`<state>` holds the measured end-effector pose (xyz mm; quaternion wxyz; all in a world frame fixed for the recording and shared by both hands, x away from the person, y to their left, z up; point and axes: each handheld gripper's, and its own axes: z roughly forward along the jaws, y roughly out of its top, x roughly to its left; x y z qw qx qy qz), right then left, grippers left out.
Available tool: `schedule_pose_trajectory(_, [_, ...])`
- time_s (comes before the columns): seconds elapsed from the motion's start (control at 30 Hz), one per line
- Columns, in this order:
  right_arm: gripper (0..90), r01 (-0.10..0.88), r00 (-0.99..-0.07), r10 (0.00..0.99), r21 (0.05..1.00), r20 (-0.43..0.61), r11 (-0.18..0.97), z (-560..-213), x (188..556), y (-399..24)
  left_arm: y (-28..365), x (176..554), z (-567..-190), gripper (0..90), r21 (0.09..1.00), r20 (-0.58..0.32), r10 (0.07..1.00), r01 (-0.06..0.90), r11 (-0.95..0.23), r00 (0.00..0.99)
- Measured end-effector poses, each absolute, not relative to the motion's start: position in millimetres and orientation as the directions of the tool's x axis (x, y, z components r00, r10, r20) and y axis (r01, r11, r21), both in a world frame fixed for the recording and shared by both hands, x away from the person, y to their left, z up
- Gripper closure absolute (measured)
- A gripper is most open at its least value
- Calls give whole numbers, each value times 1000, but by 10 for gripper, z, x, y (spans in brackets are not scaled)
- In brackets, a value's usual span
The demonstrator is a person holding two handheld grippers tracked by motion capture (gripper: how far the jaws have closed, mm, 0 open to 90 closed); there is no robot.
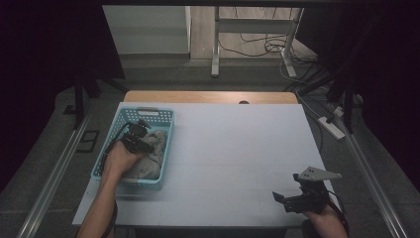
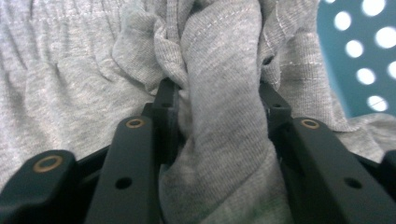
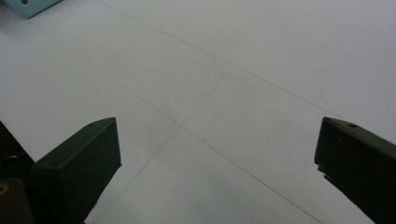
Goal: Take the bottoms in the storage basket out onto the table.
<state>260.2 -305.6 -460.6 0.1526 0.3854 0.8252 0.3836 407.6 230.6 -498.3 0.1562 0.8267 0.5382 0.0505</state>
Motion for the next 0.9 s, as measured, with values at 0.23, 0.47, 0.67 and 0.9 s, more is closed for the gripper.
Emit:
schedule_pose_trajectory(0.23, [7, 517, -656, 753, 757, 53, 398, -4602, 2602, -3066, 2365, 4036, -4855, 639, 390, -154, 893, 857, -338, 423])
schedule_pose_trajectory(0.47, [7, 516, -654, 754, 763, 57, 389, -4599, 2598, -3077, 2503, 3958, -4715, 639, 493, -231, 875, 827, -271, 425])
schedule_pose_trajectory(0.67, [7, 514, -653, 755, 766, 59, 385, -4596, 2594, -3080, 2627, 3903, -4612, 637, 561, -292, 857, 802, -205, 424])
schedule_pose_trajectory(0.9, [7, 514, -652, 755, 769, 63, 380, -4594, 2593, -3088, 2686, 3850, -4517, 636, 625, -304, 835, 757, -189, 459])
